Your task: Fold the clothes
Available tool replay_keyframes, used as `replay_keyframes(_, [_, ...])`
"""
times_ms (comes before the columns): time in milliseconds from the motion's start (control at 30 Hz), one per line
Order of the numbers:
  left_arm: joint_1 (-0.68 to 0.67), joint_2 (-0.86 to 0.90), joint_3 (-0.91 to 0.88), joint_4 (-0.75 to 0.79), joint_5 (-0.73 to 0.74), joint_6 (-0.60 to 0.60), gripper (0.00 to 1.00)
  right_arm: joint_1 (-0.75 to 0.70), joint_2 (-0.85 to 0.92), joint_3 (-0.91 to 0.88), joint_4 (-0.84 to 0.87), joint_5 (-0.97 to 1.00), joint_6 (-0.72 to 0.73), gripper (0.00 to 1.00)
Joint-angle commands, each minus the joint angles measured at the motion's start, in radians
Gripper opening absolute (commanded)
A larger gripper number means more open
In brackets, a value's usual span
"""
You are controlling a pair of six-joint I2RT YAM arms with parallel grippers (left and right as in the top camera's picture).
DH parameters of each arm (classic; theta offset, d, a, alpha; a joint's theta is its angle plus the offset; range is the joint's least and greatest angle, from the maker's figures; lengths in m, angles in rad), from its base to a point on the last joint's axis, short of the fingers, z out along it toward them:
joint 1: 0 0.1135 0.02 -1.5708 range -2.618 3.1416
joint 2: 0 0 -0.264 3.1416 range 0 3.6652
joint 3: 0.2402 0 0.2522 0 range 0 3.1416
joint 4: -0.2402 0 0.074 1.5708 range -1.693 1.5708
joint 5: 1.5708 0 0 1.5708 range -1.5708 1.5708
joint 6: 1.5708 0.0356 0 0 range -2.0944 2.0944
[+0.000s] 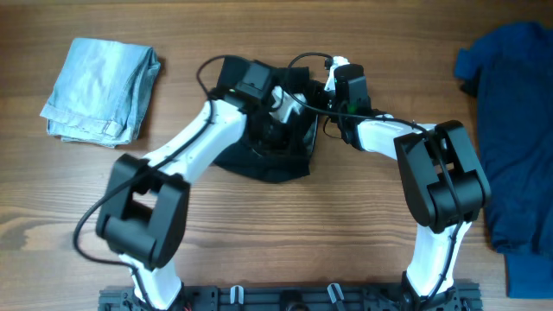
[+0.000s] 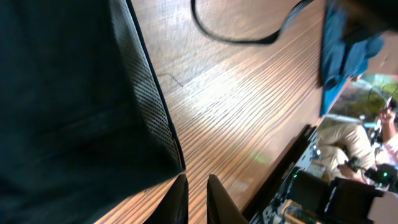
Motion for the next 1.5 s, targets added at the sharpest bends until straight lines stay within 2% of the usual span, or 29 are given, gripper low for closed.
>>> replay_keyframes(0, [-0.02, 0.079, -0.003, -0.004, -0.025, 0.011, 0.1, -0.005, 0.021, 0.012, -0.005, 0.024, -0.012, 0.04])
replay_keyframes(333, [-0.021, 0.201, -0.003, 0.002, -0.034, 0.012, 0.04, -0.005, 0.021, 0.012, -0.004, 0.024, -0.011, 0.04])
replay_keyframes(567, [-0.018, 0.186, -0.003, -0.008, -0.097, 0.002, 0.04, -0.008, -0.003, 0.012, 0.039, 0.02, -0.028, 0.05])
replay_keyframes(800, [0.013, 0.087, -0.003, -0.027, -0.097, -0.01, 0.04, -0.055, -0.244, 0.012, 0.006, 0.024, -0.098, 0.06])
replay_keyframes(1033, [0.05, -0.063, -0.002, -0.009, -0.104, -0.011, 0.04, -0.213, -0.541, 0.012, -0.311, 0.058, -0.117, 0.06])
replay_keyframes(1100, [0.06, -0.111, -0.002, 0.007, -0.158, -0.026, 0.04, -0.275, -0.6, 0.012, -0.425, 0.059, -0.166, 0.18])
replay_keyframes(1167, [0.077, -0.156, -0.002, 0.017, -0.293, -0.101, 0.04, -0.339, -0.642, 0.012, -0.534, 0.06, -0.227, 0.26])
replay_keyframes(1233, [0.1, -0.19, -0.002, 0.015, -0.439, -0.199, 0.08, -0.397, -0.664, 0.012, -0.626, 0.068, -0.277, 0.42])
replay_keyframes(1267, [0.111, -0.198, -0.002, 0.01, -0.481, -0.233, 0.13, -0.419, -0.668, 0.012, -0.658, 0.072, -0.293, 0.52])
replay_keyframes(1300, [0.131, -0.205, -0.002, -0.003, -0.528, -0.285, 0.22, -0.452, -0.669, 0.012, -0.705, 0.084, -0.313, 0.71])
replay_keyframes(1433, [0.196, -0.192, -0.003, -0.06, -0.572, -0.36, 0.43, -0.521, -0.666, 0.012, -0.834, 0.158, -0.329, 1.0])
replay_keyframes(1467, [0.211, -0.184, -0.003, -0.077, -0.577, -0.379, 0.44, -0.529, -0.666, 0.012, -0.855, 0.171, -0.329, 1.0])
